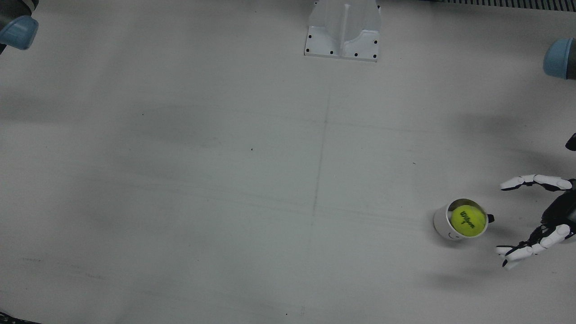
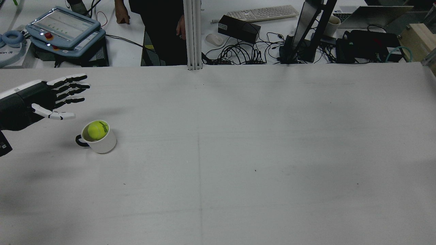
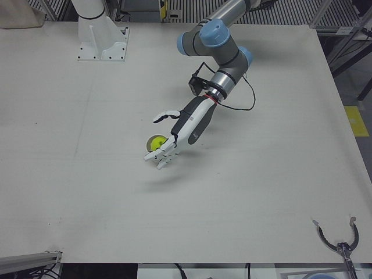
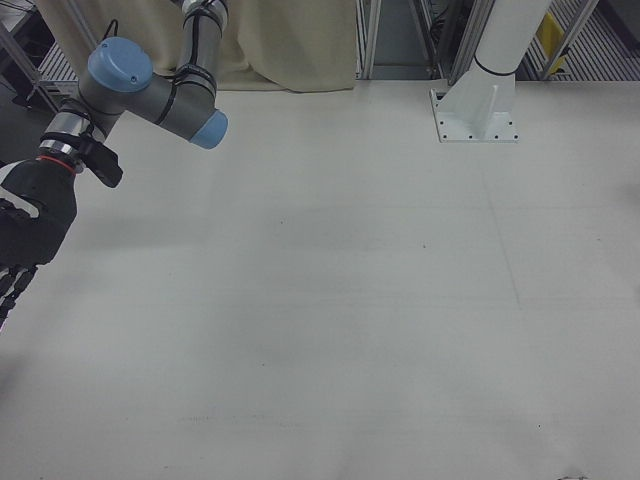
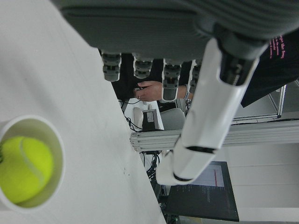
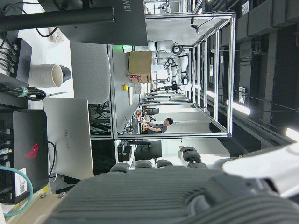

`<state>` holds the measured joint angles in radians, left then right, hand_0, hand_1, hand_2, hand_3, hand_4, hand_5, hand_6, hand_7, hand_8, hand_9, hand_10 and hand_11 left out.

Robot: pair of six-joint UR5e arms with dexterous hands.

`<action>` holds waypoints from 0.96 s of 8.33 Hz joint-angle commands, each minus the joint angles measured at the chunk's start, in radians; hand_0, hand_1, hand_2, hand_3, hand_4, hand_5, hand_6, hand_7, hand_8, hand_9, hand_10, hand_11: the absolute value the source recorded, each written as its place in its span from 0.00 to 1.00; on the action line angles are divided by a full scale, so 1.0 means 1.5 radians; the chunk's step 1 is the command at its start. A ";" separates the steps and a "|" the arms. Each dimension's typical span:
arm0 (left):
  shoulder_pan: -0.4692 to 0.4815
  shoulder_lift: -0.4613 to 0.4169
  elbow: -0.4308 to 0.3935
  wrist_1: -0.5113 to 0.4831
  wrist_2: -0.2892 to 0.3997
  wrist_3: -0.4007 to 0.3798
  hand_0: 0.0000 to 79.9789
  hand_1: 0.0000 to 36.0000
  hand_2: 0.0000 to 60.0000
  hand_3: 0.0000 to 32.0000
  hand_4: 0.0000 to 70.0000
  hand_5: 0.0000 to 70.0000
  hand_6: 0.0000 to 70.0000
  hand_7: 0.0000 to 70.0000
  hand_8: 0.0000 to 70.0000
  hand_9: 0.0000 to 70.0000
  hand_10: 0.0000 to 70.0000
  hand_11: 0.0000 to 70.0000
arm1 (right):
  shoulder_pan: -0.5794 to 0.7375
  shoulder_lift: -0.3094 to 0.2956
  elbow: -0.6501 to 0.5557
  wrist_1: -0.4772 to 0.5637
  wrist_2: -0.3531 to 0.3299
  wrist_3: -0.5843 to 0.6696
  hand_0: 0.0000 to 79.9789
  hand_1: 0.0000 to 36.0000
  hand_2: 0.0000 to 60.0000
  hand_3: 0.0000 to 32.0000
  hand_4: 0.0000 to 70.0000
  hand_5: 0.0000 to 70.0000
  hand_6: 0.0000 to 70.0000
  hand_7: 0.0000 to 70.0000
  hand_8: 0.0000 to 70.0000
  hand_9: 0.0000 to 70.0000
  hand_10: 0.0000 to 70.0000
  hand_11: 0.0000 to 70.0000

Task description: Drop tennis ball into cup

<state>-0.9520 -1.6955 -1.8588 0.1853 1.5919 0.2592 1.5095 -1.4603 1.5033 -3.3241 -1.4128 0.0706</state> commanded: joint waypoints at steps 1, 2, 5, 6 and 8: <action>-0.003 0.006 0.009 -0.031 0.001 -0.001 0.84 1.00 0.57 0.00 0.14 0.15 0.08 0.12 0.07 0.10 0.11 0.21 | 0.000 0.000 0.000 0.000 0.000 0.000 0.00 0.00 0.00 0.00 0.00 0.00 0.00 0.00 0.00 0.00 0.00 0.00; -0.004 0.006 0.005 -0.034 0.001 -0.001 0.79 1.00 0.58 0.00 0.14 0.15 0.08 0.13 0.07 0.09 0.10 0.20 | 0.000 0.000 0.000 0.000 0.000 0.000 0.00 0.00 0.00 0.00 0.00 0.00 0.00 0.00 0.00 0.00 0.00 0.00; -0.168 -0.001 0.003 -0.020 0.029 0.006 0.79 1.00 0.64 0.00 0.07 0.15 0.07 0.07 0.04 0.05 0.11 0.21 | 0.000 0.000 0.000 0.000 0.000 0.000 0.00 0.00 0.00 0.00 0.00 0.00 0.00 0.00 0.00 0.00 0.00 0.00; -0.233 -0.004 0.003 -0.001 0.038 0.013 0.78 1.00 0.65 0.00 0.01 0.15 0.06 0.03 0.03 0.03 0.11 0.21 | 0.000 0.000 0.000 0.000 0.000 0.000 0.00 0.00 0.00 0.00 0.00 0.00 0.00 0.00 0.00 0.00 0.00 0.00; -0.287 -0.001 0.009 0.033 0.050 0.013 0.75 1.00 0.67 0.00 0.00 0.15 0.03 0.00 0.01 0.01 0.08 0.16 | 0.000 0.000 0.000 0.000 0.000 0.001 0.00 0.00 0.00 0.00 0.00 0.00 0.00 0.00 0.00 0.00 0.00 0.00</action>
<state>-1.2720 -1.6978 -1.8549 0.1803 1.6474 0.2750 1.5094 -1.4604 1.5033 -3.3241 -1.4128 0.0706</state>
